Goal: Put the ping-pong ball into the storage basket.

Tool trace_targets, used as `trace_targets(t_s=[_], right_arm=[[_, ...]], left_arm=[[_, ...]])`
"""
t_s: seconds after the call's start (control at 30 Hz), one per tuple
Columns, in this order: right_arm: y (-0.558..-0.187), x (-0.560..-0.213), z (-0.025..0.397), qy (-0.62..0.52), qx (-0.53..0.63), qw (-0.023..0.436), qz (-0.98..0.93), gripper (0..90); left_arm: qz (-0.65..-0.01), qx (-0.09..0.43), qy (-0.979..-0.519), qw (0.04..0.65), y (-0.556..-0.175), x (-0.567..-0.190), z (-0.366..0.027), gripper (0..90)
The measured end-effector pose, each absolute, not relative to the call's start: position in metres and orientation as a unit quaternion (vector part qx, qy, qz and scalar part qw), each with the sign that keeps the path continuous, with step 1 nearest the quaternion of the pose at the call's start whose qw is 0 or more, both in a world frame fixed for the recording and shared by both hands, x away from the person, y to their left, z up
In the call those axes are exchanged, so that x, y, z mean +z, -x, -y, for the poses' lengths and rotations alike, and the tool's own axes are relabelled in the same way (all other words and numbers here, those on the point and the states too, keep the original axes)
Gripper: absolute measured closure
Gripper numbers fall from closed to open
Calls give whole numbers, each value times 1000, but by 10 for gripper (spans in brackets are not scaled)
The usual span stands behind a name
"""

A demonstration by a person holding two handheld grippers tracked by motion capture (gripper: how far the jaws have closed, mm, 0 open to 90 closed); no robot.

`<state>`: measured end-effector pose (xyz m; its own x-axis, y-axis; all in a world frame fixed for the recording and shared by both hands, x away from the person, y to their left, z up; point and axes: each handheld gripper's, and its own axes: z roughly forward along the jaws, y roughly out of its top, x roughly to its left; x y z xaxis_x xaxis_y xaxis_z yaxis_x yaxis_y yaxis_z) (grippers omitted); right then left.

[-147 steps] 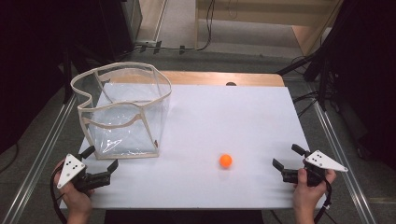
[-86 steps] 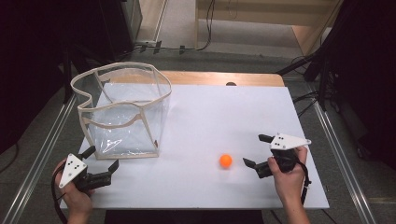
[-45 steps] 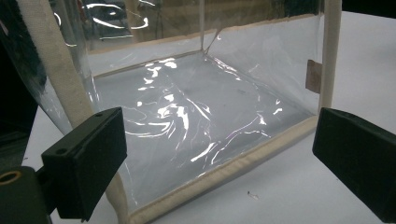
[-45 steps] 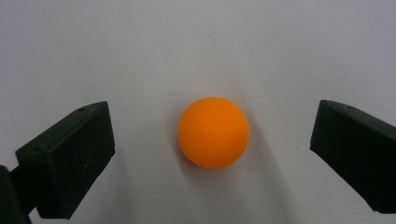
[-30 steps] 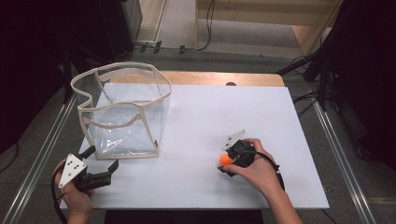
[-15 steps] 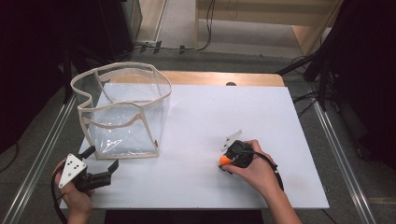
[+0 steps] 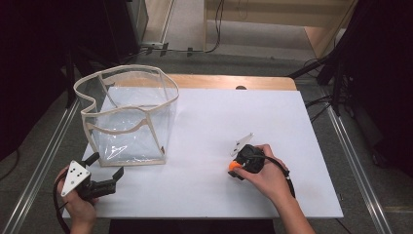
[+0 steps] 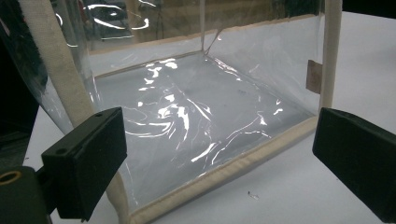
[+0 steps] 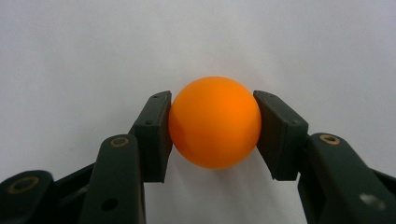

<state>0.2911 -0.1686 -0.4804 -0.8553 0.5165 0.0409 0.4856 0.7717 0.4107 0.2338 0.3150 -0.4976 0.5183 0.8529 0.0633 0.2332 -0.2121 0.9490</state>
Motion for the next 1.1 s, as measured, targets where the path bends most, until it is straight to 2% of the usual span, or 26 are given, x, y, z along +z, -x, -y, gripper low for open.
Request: trace_targets(t_s=[1.1], right_arm=[[-313, -456, 152, -258, 218, 14, -941, 481]], left_arm=[[-379, 309, -712, 503, -234, -498, -315, 36]])
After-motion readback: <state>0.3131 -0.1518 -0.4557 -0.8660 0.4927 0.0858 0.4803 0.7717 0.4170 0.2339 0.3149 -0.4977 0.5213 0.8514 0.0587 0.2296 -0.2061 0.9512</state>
